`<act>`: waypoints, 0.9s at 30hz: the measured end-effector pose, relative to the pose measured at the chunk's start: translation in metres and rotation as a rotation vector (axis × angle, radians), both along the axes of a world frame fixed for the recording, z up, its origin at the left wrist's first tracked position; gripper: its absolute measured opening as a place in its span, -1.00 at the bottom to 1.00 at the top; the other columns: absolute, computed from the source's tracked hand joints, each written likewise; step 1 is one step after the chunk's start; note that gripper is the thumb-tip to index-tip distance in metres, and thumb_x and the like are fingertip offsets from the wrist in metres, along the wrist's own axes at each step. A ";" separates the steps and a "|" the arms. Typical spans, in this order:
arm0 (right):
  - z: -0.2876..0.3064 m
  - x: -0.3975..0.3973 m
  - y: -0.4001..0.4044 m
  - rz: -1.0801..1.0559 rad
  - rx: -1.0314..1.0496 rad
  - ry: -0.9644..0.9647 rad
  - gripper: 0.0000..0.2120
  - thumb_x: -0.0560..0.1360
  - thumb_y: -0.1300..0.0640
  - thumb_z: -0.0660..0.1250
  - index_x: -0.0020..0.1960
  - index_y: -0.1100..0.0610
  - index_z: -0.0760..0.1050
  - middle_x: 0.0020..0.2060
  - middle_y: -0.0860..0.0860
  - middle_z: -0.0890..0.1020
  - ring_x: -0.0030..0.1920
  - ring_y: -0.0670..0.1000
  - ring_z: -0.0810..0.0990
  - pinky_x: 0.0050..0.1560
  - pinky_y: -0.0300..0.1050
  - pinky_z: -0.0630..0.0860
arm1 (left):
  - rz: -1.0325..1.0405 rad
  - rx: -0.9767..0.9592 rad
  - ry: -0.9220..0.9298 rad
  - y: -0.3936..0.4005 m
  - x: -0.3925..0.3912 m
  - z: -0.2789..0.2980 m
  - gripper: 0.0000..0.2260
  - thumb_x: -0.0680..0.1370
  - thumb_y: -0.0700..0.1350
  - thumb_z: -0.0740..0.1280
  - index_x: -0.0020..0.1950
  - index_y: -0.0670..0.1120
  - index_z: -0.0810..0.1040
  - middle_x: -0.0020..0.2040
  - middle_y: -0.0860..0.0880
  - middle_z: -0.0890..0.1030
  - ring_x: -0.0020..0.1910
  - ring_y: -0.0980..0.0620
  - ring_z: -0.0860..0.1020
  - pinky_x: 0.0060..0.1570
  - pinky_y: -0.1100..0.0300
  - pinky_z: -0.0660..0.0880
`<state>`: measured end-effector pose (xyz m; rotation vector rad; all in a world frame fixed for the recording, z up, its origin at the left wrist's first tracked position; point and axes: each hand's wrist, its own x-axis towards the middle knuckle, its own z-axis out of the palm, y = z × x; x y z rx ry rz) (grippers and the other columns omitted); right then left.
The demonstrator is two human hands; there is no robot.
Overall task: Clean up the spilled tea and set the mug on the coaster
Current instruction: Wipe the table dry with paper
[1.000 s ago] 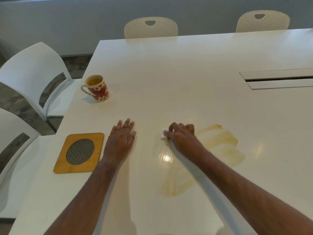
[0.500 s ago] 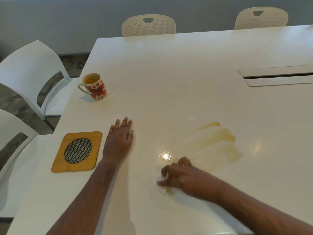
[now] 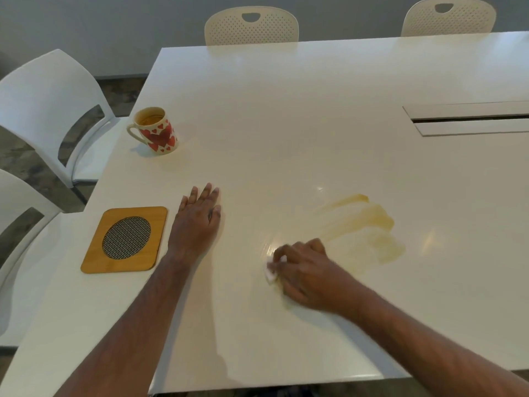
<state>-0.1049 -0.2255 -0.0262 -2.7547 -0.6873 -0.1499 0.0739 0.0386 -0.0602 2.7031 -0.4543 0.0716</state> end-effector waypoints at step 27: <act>-0.017 -0.046 0.001 0.062 0.055 -0.031 -0.68 0.55 0.17 0.38 0.26 -0.11 0.56 0.21 -0.14 0.52 0.12 -0.08 0.52 0.12 -0.04 0.23 | 0.001 -0.007 0.020 0.000 -0.003 0.006 -0.54 0.74 -0.01 0.12 0.66 0.04 0.26 0.67 0.06 0.21 0.68 0.01 0.07 0.65 -0.01 -0.01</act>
